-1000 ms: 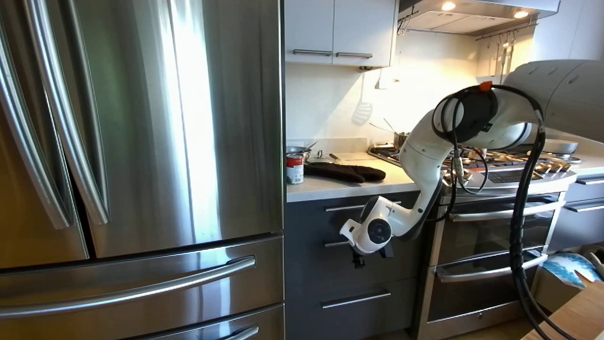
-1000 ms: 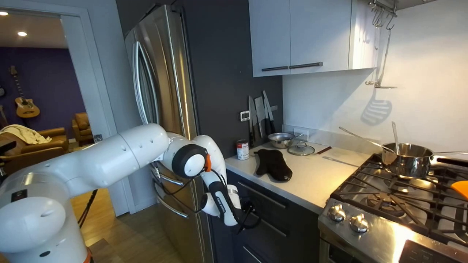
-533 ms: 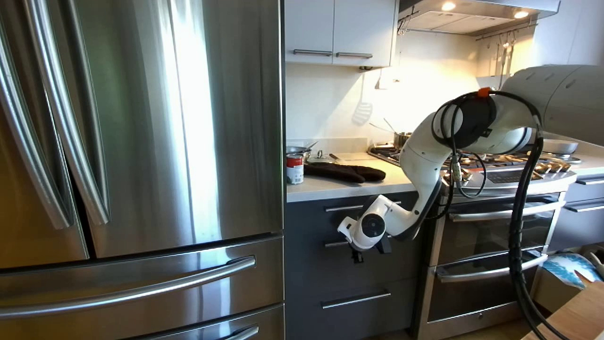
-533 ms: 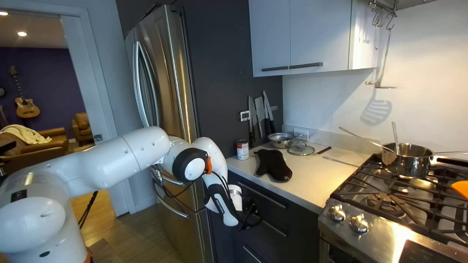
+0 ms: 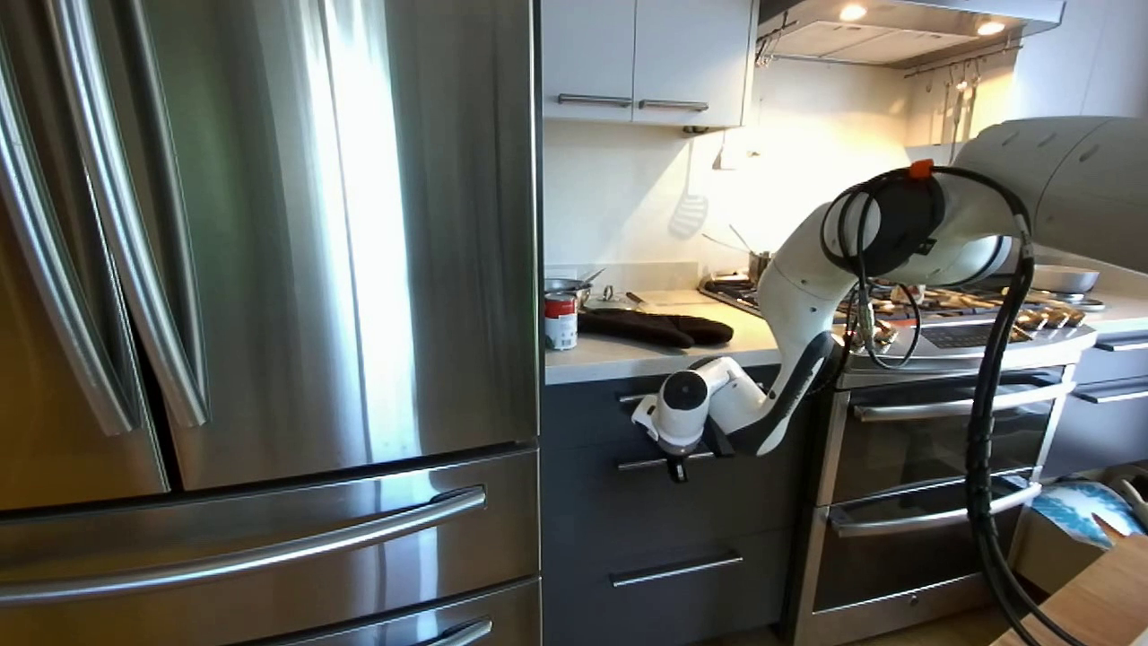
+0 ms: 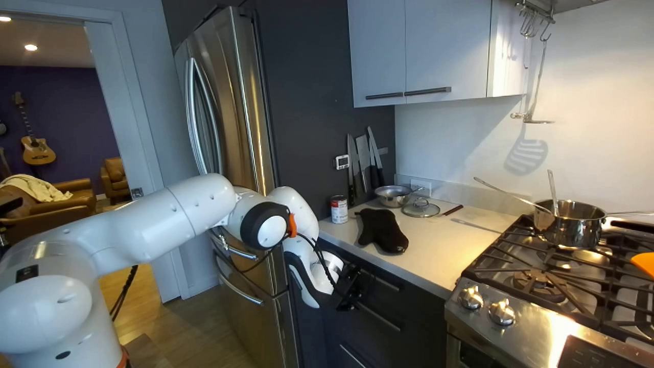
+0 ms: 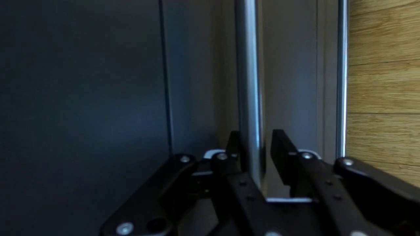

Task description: Open the second left drawer from the top fully

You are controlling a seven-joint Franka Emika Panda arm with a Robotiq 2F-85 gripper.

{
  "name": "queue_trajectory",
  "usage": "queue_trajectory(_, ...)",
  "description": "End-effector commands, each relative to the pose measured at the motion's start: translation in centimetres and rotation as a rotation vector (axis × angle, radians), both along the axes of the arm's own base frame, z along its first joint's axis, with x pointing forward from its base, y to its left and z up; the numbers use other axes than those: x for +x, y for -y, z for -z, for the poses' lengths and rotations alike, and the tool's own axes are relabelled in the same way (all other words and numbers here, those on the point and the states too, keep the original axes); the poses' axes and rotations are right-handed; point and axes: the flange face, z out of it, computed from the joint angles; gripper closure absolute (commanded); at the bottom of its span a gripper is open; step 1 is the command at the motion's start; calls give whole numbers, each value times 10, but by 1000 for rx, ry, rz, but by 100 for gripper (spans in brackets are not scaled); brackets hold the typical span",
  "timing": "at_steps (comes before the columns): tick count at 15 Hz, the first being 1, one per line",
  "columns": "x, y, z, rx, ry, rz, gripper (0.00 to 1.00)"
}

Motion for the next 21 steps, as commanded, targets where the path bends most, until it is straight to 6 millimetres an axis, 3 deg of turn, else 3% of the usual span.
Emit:
queue_trajectory(1,-29,13,11,25,-156,29,97)
queue_trajectory(13,-70,23,-11,46,-333,-28,95)
queue_trajectory(19,-127,21,-30,111,-420,-36,95)
queue_trajectory(20,-137,21,-34,118,-425,-42,65)
queue_trajectory(21,-147,20,-39,128,-430,-43,55)
